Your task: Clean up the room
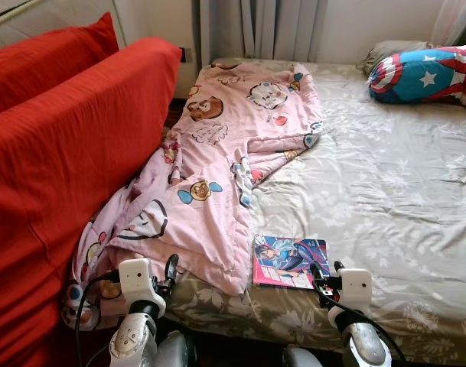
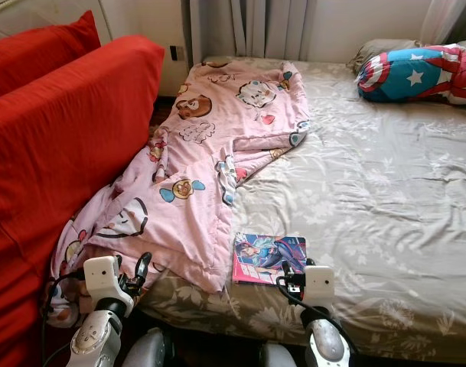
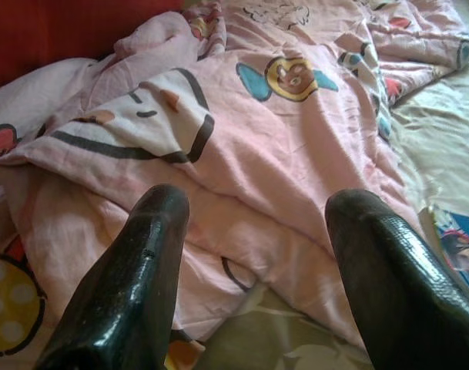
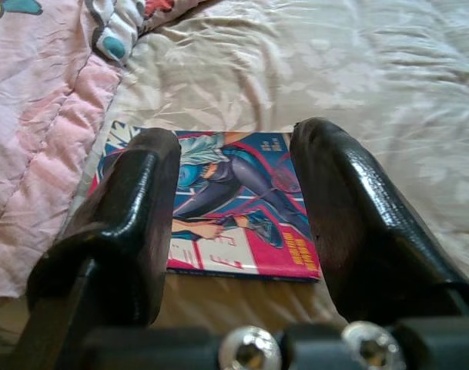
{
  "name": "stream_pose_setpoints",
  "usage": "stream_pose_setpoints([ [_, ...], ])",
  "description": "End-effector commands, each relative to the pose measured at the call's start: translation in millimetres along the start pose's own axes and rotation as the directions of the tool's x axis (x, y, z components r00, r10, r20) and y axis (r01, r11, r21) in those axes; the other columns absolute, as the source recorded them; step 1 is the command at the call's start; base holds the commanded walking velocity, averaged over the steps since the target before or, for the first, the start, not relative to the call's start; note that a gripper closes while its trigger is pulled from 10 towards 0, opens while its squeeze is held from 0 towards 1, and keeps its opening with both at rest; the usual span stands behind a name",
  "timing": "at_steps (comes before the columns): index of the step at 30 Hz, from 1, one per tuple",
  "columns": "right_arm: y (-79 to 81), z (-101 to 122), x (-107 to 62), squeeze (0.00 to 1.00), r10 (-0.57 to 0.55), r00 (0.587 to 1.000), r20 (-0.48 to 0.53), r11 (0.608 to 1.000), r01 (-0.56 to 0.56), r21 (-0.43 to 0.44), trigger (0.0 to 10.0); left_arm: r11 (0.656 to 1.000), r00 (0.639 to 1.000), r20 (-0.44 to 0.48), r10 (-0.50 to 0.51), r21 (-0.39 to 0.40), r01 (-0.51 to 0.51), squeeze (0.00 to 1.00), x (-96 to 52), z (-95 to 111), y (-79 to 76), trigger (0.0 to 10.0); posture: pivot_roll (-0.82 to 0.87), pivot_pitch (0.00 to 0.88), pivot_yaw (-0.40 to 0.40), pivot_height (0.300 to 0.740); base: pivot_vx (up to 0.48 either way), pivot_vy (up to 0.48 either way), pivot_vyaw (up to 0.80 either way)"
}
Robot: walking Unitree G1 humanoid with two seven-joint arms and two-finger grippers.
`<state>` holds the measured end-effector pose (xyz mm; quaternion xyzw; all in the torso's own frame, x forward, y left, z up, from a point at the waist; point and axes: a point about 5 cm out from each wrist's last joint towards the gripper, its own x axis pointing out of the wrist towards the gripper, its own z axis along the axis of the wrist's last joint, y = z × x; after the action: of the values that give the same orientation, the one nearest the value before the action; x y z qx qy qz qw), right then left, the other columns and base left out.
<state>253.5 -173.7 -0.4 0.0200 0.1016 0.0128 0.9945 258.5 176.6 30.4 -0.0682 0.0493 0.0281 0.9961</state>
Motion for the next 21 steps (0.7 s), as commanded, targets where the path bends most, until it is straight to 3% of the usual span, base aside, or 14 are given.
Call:
stream_pose_setpoints([
  [1,-0.2,-4.4,-3.0,0.00,-0.001,1.000,-0.014,1.000,0.001,0.000,10.0,1.000,0.999,-0.034,0.007,-0.003,-0.007,0.00,-2.3,-5.8,2.0,10.0,-0.17,0.119,0.008,0.610,0.000,0.000,0.00],
  [21,3.2,-5.4,0.9,0.00,-0.005,1.000,-0.028,1.000,0.005,0.008,10.0,1.000,0.999,-0.035,-0.008,0.008,0.008,0.00,-0.3,-3.6,0.5,10.0,-0.16,0.131,0.014,0.610,0.000,0.000,0.00],
])
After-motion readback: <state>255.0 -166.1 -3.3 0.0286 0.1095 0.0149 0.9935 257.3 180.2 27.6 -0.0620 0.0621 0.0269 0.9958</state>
